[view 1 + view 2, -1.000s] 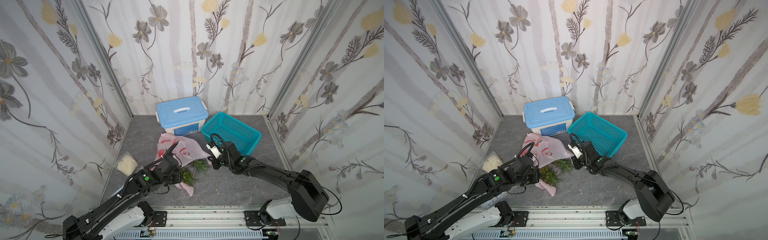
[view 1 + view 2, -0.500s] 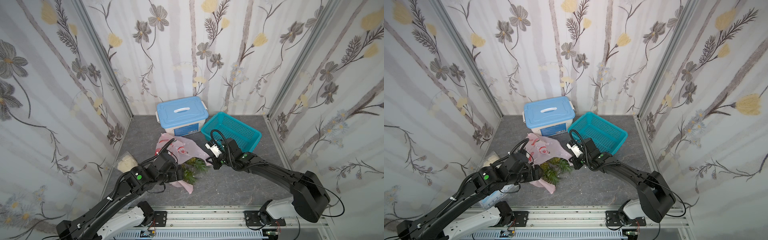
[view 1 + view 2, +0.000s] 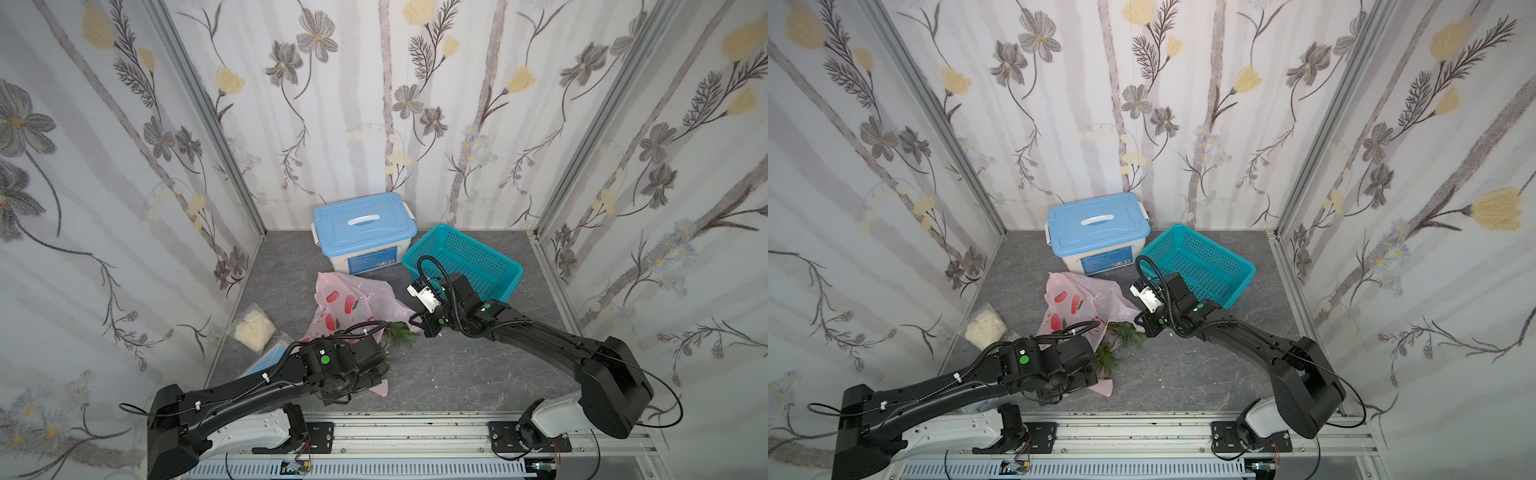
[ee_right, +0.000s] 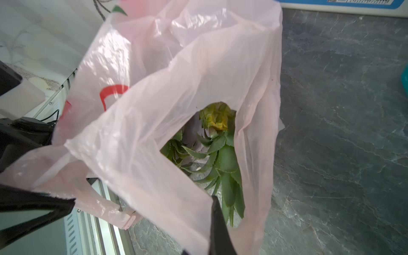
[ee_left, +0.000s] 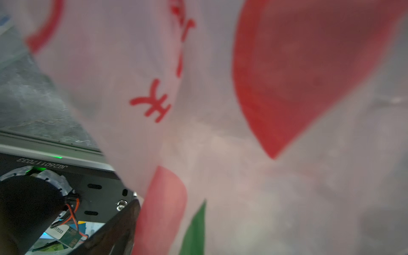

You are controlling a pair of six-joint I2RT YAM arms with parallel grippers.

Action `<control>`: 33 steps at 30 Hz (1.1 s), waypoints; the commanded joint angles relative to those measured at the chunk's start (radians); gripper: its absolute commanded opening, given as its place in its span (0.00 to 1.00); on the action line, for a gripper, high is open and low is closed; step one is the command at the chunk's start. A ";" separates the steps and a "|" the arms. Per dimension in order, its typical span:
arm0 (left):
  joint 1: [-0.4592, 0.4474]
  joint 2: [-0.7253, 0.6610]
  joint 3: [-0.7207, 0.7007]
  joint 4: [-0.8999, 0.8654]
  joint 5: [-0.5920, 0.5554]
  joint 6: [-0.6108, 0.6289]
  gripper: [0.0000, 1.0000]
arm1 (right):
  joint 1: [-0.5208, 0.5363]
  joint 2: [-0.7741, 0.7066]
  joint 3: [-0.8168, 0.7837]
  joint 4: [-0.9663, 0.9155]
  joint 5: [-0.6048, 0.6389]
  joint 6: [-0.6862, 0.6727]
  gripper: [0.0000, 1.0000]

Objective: Place the pineapple into a plastic bag & tie a knot
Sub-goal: Adjust the plastic bag at the center of the board.

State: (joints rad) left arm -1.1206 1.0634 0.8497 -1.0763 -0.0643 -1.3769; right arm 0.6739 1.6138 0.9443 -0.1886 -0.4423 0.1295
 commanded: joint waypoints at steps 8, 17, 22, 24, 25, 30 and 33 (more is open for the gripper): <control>-0.001 0.102 -0.005 0.118 -0.139 -0.006 0.89 | -0.013 -0.064 -0.028 -0.023 -0.069 -0.007 0.00; 0.013 0.182 -0.069 0.271 -0.022 0.033 0.71 | -0.016 -0.066 -0.036 -0.010 -0.064 0.003 0.00; 0.014 0.140 -0.058 0.191 -0.073 0.029 0.32 | -0.030 -0.099 -0.047 -0.027 -0.068 0.007 0.00; 0.014 0.113 -0.027 0.135 -0.104 0.047 0.17 | -0.043 -0.139 -0.052 -0.036 -0.079 0.018 0.00; 0.015 0.101 -0.002 0.099 -0.116 0.061 0.08 | -0.054 -0.169 -0.057 -0.041 -0.091 0.024 0.00; 0.016 0.059 0.161 -0.039 -0.129 0.157 0.00 | -0.077 -0.325 -0.046 -0.100 -0.115 0.038 0.00; 0.032 0.047 0.293 -0.114 -0.114 0.215 0.00 | -0.083 -0.388 0.023 -0.169 -0.137 0.038 0.00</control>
State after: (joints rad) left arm -1.0992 1.1198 1.0676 -1.0843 -0.1616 -1.2411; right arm 0.5957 1.2613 0.9222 -0.3168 -0.5278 0.1600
